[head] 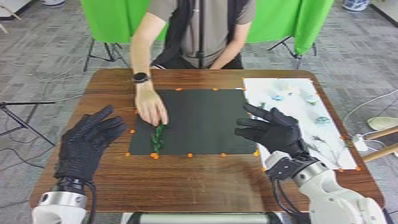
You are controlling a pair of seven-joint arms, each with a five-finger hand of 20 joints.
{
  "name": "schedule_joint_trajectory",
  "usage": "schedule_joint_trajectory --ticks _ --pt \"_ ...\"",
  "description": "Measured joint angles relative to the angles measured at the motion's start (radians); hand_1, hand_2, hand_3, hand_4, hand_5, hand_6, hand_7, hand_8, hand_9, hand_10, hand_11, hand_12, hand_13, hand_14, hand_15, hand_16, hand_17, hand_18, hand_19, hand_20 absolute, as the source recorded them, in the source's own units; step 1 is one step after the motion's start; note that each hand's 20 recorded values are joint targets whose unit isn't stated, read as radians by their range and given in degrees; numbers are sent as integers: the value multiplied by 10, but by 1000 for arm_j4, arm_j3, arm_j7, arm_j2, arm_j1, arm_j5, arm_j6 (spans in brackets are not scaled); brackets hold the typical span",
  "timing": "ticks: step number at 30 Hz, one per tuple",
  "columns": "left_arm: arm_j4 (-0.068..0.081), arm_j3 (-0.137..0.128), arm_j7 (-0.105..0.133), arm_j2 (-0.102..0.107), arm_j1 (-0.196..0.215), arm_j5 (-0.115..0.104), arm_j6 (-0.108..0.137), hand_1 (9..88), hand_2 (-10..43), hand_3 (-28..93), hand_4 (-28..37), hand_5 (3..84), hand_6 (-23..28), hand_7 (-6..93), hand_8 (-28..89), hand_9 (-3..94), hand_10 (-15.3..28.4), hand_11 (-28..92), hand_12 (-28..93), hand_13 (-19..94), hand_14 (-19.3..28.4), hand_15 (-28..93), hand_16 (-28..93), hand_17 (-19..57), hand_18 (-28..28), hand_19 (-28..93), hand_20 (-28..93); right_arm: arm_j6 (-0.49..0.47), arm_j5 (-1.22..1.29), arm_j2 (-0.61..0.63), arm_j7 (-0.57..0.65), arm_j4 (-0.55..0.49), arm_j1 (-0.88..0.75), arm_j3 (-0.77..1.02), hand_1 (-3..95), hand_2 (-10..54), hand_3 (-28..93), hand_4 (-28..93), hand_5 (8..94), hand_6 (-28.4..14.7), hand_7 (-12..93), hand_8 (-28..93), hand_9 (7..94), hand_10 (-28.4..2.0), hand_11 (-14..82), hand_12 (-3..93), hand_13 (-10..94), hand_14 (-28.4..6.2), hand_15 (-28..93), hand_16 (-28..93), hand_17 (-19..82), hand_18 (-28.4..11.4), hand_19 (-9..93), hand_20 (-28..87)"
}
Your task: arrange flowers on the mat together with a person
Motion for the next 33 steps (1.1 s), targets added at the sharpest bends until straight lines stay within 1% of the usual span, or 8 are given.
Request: schedule_joint_trajectory --ticks 20,25,28,30,33 --pt "-1 0 -4 1 2 -1 0 235 125 745 -269 428 141 105 -84 410 255 320 100 311 284 569 -146 -26 282 780 -283 8 2 1 -8 -4 -5 11 137 158 847 -283 509 -25 124 -127 545 -200 156 111 438 -222 423 78 66 -189 539 155" --pt "-2 0 -4 1 2 -1 1 234 126 745 -268 429 141 104 -84 410 255 322 100 311 284 570 -146 -26 282 781 -283 29 -44 8 -41 -17 -8 26 145 151 849 -282 508 -26 125 -127 552 -203 167 114 456 -218 466 81 67 -190 543 157" --pt "-2 -1 -4 0 2 -1 2 235 126 743 -269 429 141 104 -84 410 255 322 101 311 284 569 -146 -26 282 781 -283 96 -158 31 -91 -39 -16 25 156 141 854 -282 507 -26 125 -128 562 -205 180 116 469 -217 494 75 74 -193 552 158" --pt "-4 -1 -4 0 3 -1 2 235 126 744 -269 429 141 105 -84 410 255 322 101 312 284 569 -146 -26 283 782 -283 177 -251 57 -116 -59 -24 20 163 134 855 -282 504 -25 127 -128 571 -205 189 118 484 -216 513 73 81 -194 558 158" --pt "-4 -2 -4 0 4 -1 2 235 126 744 -269 428 140 105 -84 410 255 321 100 311 284 570 -146 -26 282 781 -283 313 -354 102 -122 -81 -36 11 178 121 854 -281 500 -23 131 -129 587 -208 203 118 500 -212 528 66 90 -195 568 157"
